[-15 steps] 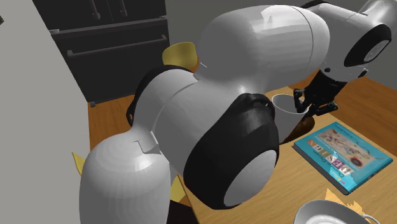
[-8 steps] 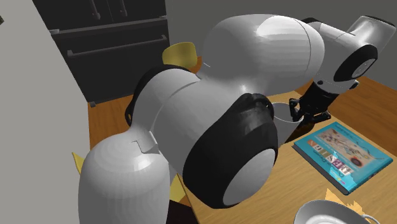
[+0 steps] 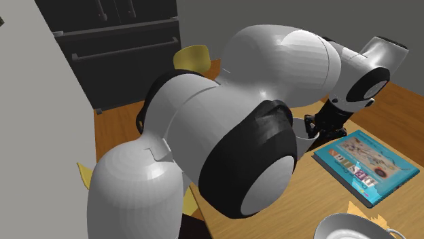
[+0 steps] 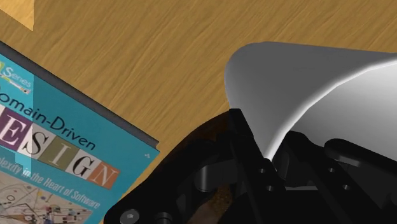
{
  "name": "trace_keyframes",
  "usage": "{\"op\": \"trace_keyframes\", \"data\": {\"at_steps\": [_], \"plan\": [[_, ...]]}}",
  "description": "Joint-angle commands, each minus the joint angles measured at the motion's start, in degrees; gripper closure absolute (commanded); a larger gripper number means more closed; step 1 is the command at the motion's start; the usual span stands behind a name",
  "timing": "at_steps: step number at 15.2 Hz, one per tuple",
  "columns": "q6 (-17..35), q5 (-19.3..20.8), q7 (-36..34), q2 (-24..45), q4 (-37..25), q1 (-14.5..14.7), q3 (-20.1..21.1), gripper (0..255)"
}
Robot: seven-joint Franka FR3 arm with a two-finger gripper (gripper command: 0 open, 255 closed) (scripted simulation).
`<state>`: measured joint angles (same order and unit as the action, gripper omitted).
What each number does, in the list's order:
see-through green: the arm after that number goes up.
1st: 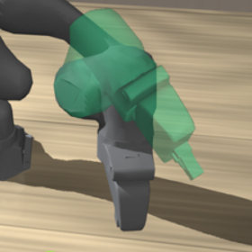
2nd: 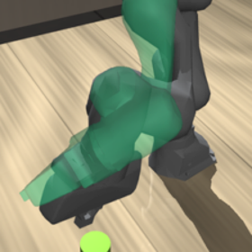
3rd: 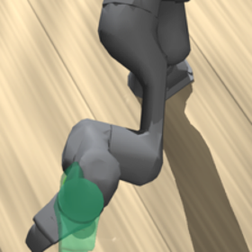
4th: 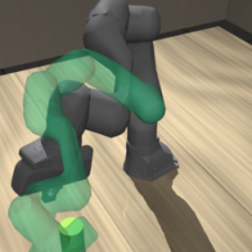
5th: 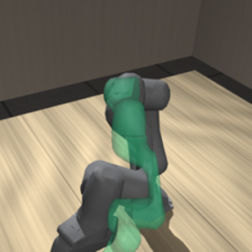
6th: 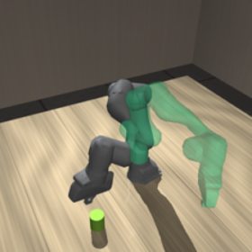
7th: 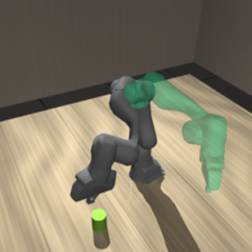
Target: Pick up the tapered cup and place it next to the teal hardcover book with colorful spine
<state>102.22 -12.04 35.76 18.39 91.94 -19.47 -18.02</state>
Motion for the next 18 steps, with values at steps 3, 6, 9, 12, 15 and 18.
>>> {"op": "trace_keyframes", "data": {"at_steps": [3, 6, 9, 12, 15, 18], "plan": [[2.9, -0.3, 0.4, 0.6, 2.3, 0.1, 0.1, 255], [4.9, -0.6, 0.8, 1.2, 3.8, 0.1, 0.2, 255], [7.3, -1.1, 1.3, 2.1, 5.4, 0.1, 0.4, 255], [7.3, -1.1, 1.3, 2.1, 5.4, 0.1, 0.4, 255], [7.3, -1.1, 1.3, 2.1, 5.4, 0.1, 0.4, 255], [7.3, -1.1, 1.3, 2.1, 5.4, 0.1, 0.4, 0]]}}
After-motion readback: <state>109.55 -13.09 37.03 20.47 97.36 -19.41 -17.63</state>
